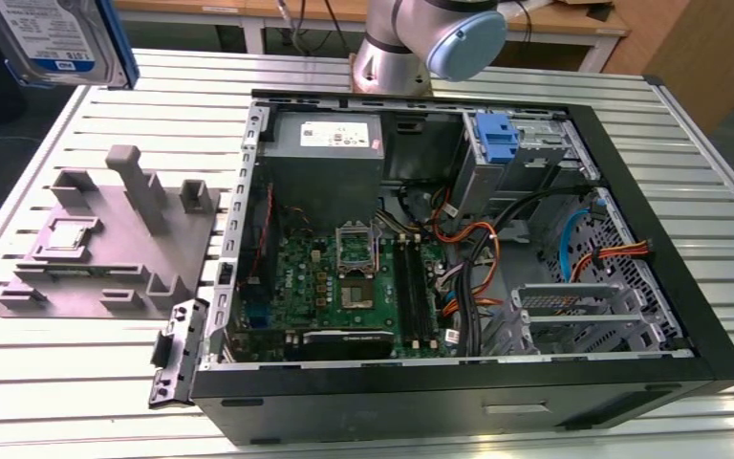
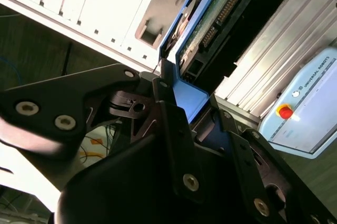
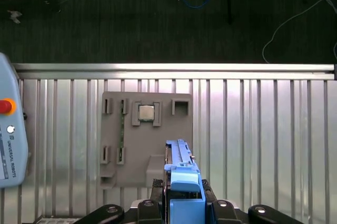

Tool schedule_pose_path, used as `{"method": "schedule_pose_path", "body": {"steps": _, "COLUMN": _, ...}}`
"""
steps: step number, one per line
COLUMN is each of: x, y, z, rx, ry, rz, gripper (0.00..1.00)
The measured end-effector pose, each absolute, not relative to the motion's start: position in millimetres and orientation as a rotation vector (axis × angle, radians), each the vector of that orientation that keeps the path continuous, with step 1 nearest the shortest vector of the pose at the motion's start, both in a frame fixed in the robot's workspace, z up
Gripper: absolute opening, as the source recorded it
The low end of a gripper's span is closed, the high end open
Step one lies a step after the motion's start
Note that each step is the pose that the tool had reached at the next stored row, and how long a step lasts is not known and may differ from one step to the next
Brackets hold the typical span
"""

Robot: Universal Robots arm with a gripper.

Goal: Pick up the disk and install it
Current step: 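Pick up the disk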

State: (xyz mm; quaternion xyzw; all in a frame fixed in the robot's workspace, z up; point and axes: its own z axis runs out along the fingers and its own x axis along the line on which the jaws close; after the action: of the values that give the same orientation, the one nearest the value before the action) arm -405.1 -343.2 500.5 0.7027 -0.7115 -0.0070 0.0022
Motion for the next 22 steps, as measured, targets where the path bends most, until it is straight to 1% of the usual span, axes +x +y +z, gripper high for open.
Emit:
{"method": "schedule_pose_path", "body": {"steps": 4, "x": -405.1, "y": -343.2, "z": 506.9, "rx": 2.205, "ry": -2.232, "rz": -0.022, "gripper": 0.36}}
{"method": "schedule_pose_path", "body": {"steps": 22, "x": -390.7, "y": -343.2, "z": 506.9, "rx": 2.205, "ry": -2.232, "rz": -0.022, "gripper": 0.36}}
